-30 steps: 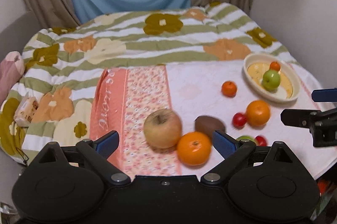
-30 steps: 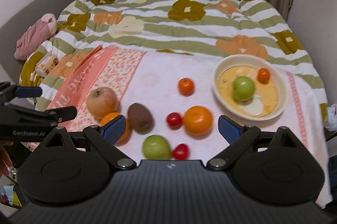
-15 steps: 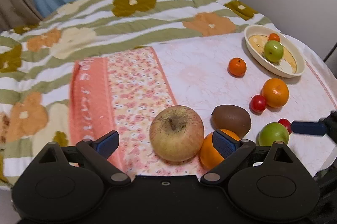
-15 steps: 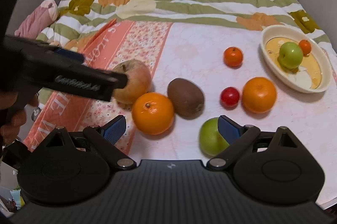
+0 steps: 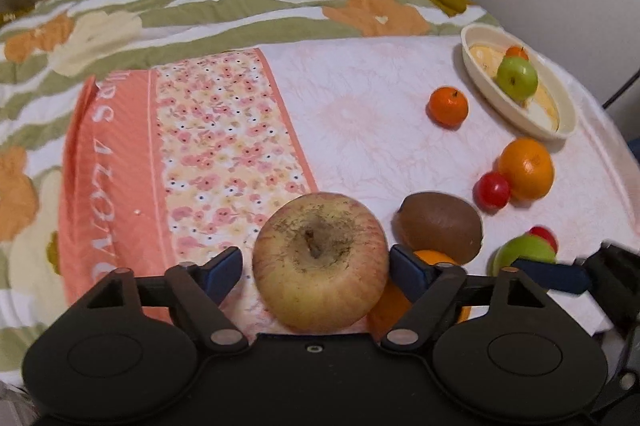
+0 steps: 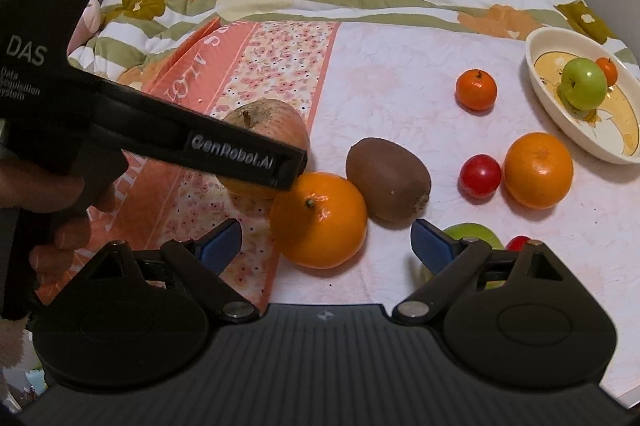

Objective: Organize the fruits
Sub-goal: 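Grasp the large apple with the left tool while the right tool grasps the orange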

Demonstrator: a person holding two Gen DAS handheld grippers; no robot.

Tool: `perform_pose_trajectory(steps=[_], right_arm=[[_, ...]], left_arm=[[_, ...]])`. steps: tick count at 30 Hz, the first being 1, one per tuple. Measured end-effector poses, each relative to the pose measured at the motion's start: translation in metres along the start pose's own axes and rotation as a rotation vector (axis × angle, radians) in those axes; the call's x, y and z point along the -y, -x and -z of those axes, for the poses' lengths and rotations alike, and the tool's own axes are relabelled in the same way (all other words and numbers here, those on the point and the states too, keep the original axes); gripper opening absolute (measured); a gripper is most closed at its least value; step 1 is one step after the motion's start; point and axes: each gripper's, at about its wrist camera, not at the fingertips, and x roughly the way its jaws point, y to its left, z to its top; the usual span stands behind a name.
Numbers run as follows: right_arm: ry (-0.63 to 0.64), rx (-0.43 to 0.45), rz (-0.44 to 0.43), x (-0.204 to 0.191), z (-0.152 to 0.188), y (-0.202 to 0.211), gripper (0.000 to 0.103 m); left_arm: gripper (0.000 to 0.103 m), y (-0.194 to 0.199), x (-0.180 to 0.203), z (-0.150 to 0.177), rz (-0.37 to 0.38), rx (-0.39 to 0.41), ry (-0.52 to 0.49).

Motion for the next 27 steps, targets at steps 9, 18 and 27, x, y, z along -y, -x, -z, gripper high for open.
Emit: perform_pose_trajectory(steps=[9,18,27], right_arm=[[-0.016,-0.017,0.003,0.005,-0.003,-0.011,0.103],[0.012,-0.035,-0.001,0.002,-0.005,-0.024,0.095],[0.052,-0.043,0.005,-0.007,-0.004,-0.036,0.078]], left_arm=[[0.077,0.000,-0.003,0.001,0.021,0.007,0.026],[0.077,0.008,-0.008,0.010,-0.040,0.013,-0.004],[0.077,0.012,-0.010,0.018,-0.070,0.026,-0.027]])
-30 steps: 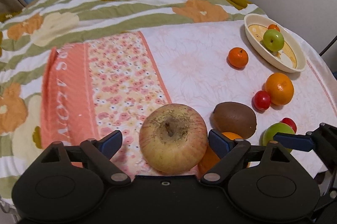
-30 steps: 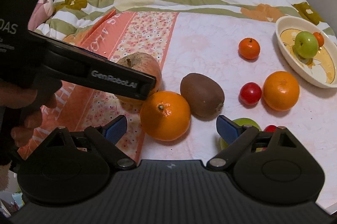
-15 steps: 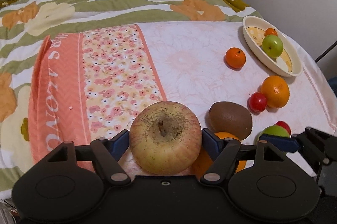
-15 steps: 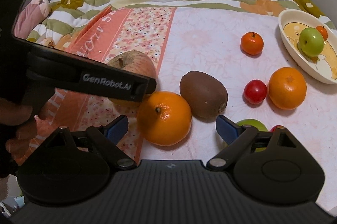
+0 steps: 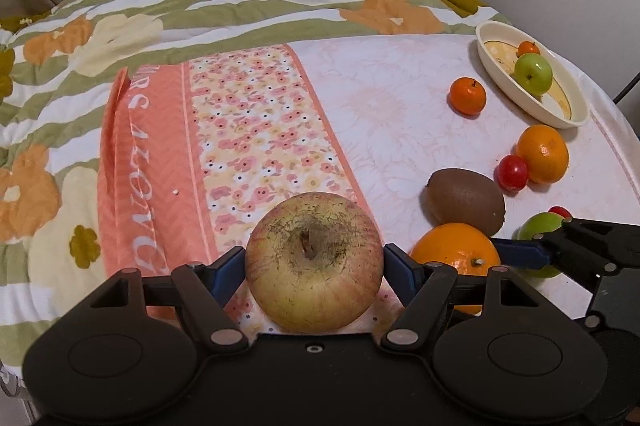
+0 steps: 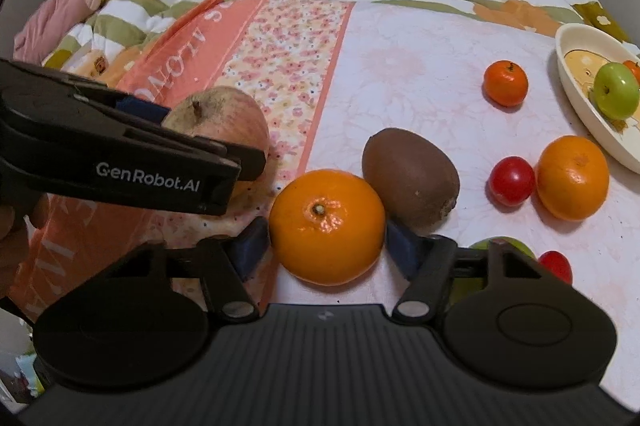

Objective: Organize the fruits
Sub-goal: 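Grasp the large apple with the left tool while the right tool grasps the orange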

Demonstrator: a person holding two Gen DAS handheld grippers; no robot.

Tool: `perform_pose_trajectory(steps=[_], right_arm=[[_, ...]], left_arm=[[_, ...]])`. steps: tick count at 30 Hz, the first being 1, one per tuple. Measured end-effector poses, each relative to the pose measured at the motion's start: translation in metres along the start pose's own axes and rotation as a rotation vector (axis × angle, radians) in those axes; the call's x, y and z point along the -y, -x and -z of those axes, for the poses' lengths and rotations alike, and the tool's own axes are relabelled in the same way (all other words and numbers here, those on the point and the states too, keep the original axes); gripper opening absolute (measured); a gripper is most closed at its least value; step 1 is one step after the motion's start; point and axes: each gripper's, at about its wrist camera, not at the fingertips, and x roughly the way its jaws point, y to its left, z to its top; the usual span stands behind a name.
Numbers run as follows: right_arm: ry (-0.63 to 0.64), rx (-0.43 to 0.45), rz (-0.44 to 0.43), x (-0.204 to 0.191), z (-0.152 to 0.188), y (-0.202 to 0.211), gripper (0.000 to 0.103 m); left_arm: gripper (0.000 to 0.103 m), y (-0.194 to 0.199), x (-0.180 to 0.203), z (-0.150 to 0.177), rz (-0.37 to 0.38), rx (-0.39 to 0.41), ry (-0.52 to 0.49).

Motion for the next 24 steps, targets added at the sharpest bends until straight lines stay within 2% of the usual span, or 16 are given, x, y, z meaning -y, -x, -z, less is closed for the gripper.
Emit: perform_pose_trajectory(steps=[15,24], right_arm=[[0.004,0.014,0.002,0.000,0.002,-0.005,0.077],[0.009,0.034,0.005,0.005,0.004,0.010,0.077]], left_arm=[[0.077,-0.005,0.006,0.007,-0.054,0.020,-0.010],[0.077,0.009,0.016,0.009,-0.082,0.077,-0.035]])
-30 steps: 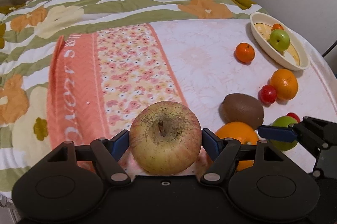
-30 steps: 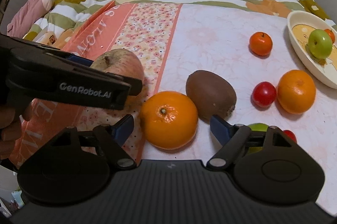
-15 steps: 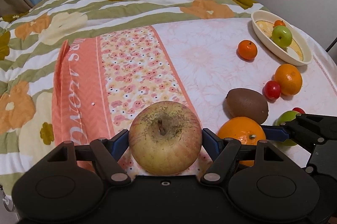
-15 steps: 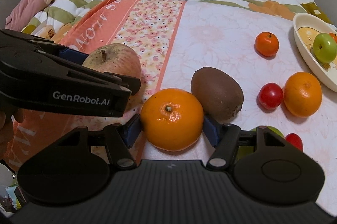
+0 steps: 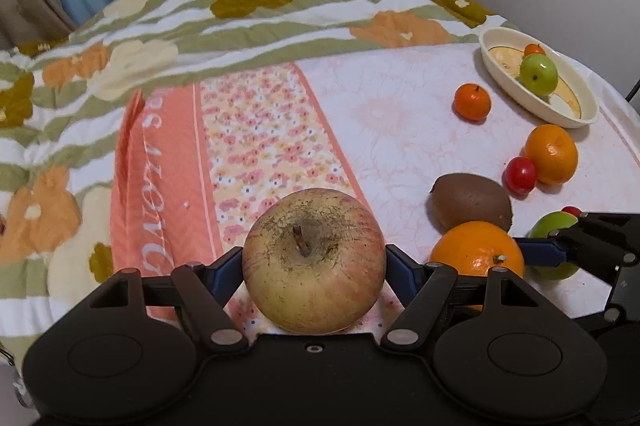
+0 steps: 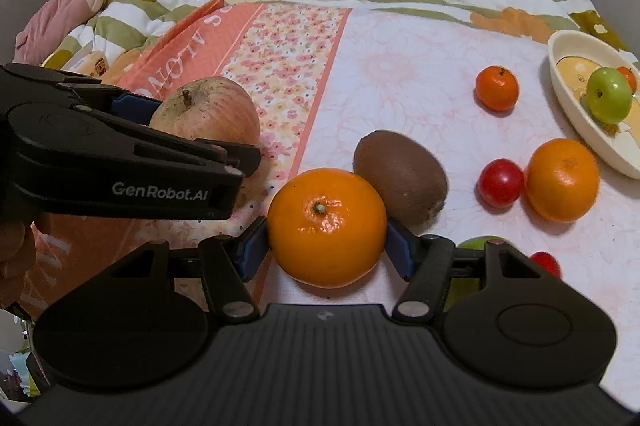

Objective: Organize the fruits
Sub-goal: 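Grasp the large apple with the left tool while the right tool grasps the orange, then carry the apple and orange to the duck bowl and release them inside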

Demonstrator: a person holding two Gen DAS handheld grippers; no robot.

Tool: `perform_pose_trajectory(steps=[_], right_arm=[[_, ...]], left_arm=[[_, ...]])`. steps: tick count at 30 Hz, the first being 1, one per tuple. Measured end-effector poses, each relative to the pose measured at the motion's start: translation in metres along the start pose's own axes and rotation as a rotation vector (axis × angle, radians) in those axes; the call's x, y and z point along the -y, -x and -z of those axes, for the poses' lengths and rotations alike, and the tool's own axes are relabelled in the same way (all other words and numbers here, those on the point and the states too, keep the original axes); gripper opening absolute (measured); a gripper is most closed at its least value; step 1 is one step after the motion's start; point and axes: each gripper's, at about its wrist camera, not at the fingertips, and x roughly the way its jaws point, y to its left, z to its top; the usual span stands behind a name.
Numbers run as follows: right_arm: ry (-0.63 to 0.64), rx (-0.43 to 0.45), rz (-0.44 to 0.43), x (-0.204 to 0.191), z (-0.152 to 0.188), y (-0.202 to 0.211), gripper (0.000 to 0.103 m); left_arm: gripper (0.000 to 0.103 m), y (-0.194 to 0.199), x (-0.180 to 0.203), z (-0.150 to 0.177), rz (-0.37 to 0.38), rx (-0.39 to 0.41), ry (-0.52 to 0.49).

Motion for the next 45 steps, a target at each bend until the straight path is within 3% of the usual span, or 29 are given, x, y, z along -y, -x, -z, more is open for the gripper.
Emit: perform_pose_trajectory(steps=[7,12,22,33,45], right_arm=[[-0.004,0.073,0.012,0.018,-0.011,0.038,0.077],[-0.032,0.135,0.020,0.052,-0.023,0.072,0.077],[-0.076,0.199,0.066,0.171,-0.049,0.124,0.076],[-0.050,0.214,0.111,0.303,-0.069,0.126,0.076],[-0.001,0.154,0.060,0.374,-0.072,0.082,0.076]], left_arm=[[0.077,0.024,0.011,-0.017,-0.011,0.045,-0.006],[0.077,0.044,0.028,-0.035,-0.018,0.089,-0.003],[0.077,0.066,0.093,-0.080,-0.005,0.148,0.044],[0.077,0.028,0.185,-0.125,0.033,0.135,0.062],[0.077,-0.043,0.262,-0.145,0.052,0.067,0.053]])
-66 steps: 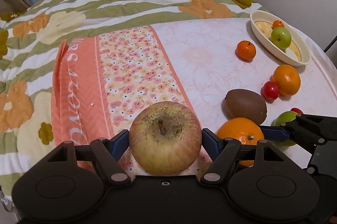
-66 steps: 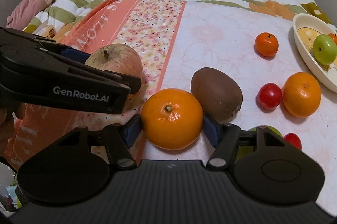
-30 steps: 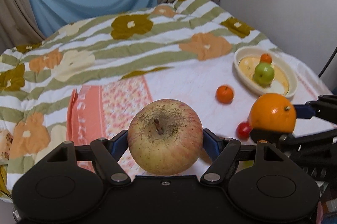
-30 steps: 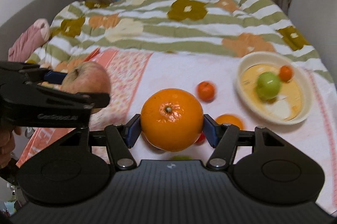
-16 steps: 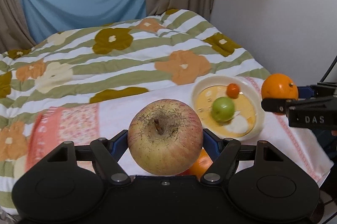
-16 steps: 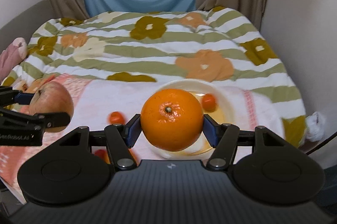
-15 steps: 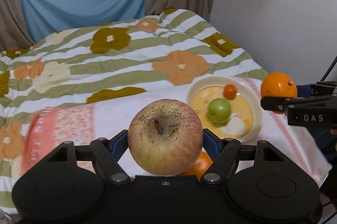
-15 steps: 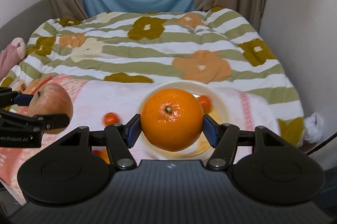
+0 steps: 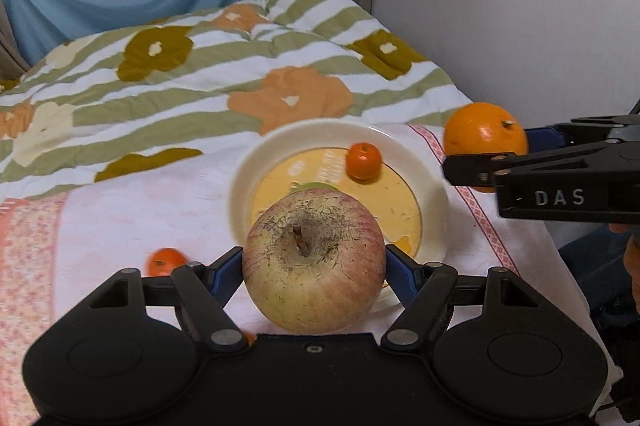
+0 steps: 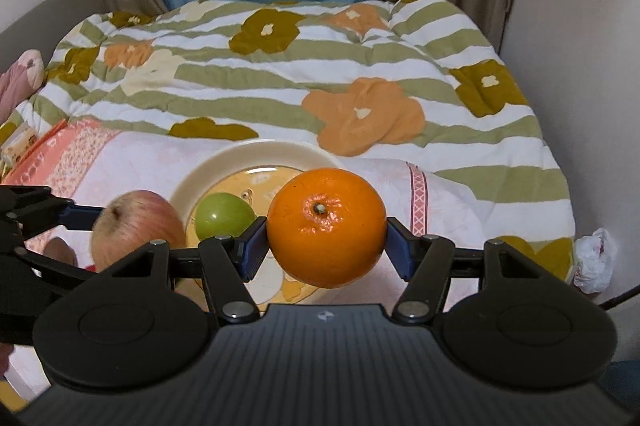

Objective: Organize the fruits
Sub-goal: 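Carry the apple and orange to the duck bowl and release them inside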

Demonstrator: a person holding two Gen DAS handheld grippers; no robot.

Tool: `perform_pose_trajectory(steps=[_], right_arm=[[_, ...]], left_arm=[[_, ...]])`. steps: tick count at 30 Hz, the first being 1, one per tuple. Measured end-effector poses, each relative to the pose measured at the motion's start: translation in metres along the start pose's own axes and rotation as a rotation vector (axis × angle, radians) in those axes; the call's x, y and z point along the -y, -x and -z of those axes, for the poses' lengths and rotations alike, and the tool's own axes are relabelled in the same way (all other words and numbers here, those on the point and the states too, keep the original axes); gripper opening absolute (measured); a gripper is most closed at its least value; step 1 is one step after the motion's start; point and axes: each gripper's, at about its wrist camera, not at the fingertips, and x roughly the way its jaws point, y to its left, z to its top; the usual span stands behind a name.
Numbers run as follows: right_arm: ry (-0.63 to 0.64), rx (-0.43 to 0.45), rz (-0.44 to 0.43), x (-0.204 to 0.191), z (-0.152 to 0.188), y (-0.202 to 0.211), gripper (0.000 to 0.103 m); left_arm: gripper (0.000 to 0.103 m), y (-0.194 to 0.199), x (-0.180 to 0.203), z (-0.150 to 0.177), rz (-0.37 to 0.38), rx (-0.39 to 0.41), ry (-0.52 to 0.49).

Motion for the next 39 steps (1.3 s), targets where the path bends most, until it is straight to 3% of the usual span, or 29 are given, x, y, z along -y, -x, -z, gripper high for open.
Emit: perform_pose_trajectory(steps=[17,18,20,21,39], right_arm=[[0.000,-0.039,-0.050,0.014,0.004,-0.033,0.077],[0.001,-0.038,-0.049,0.014,0.004,-0.033,0.077],[0.003,-0.036,-0.051,0.013,0.004,-0.033,0.077],[0.004,-0.036,-0.052,0.013,0.004,-0.033,0.077],[0.038,-0.075,-0.104,0.009,-0.011,-0.064,0.077]], left_arm=[[0.078,-0.043,0.035,0.000,-0.061,-0.060,-0.103],[0.080,-0.041,0.035,-0.001,-0.059,-0.053,-0.105],[0.097,-0.033,0.036,-0.001,-0.062,-0.025,-0.116],[0.098,-0.028,0.037,-0.001,-0.065,-0.011,-0.119],[0.098,0.008,0.007,0.016,-0.114,-0.021,-0.006]])
